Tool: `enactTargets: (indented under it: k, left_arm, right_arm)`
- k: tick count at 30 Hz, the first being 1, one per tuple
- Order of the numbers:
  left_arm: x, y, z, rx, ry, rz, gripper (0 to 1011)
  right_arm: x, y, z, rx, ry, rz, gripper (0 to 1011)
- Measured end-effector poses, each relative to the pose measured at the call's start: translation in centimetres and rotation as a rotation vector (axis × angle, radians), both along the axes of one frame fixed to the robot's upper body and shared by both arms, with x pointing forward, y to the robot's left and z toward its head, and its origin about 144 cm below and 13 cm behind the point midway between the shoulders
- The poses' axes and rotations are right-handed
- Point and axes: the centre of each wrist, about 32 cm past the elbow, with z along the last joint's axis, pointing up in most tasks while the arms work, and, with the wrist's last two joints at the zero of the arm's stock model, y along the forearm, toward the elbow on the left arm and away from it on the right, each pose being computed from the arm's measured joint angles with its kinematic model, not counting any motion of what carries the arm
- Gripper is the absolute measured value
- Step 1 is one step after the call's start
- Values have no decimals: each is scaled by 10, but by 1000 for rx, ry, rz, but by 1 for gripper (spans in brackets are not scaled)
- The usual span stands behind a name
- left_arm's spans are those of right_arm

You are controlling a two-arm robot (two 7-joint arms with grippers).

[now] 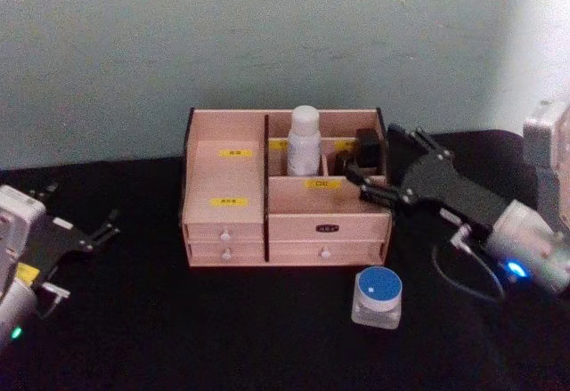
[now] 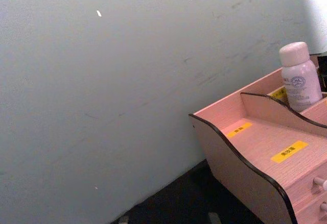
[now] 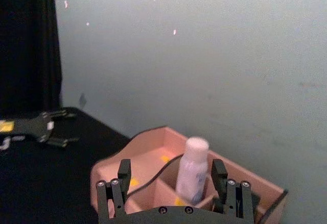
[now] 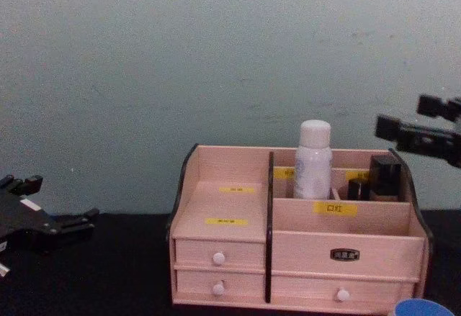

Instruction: Pick up the facial cleanser and watermelon frost from the table and place them into the tiered storage box.

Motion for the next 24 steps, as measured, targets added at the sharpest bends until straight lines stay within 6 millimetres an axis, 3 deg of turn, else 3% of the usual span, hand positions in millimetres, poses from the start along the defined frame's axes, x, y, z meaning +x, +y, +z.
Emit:
enactTargets:
  k: [3,13,24]
  left_arm:
    - [0,0,0,0,0,0,1001]
    - [0,0,0,0,0,0,1001]
    - [0,0,0,0,0,0,1001]
  right_arm:
    - [-16,-9,-2,-16,40,14,1002]
    - [-44,-23,-11,-89,184,47,1002]
    - [-48,-22,-22,-181,303,57,1002]
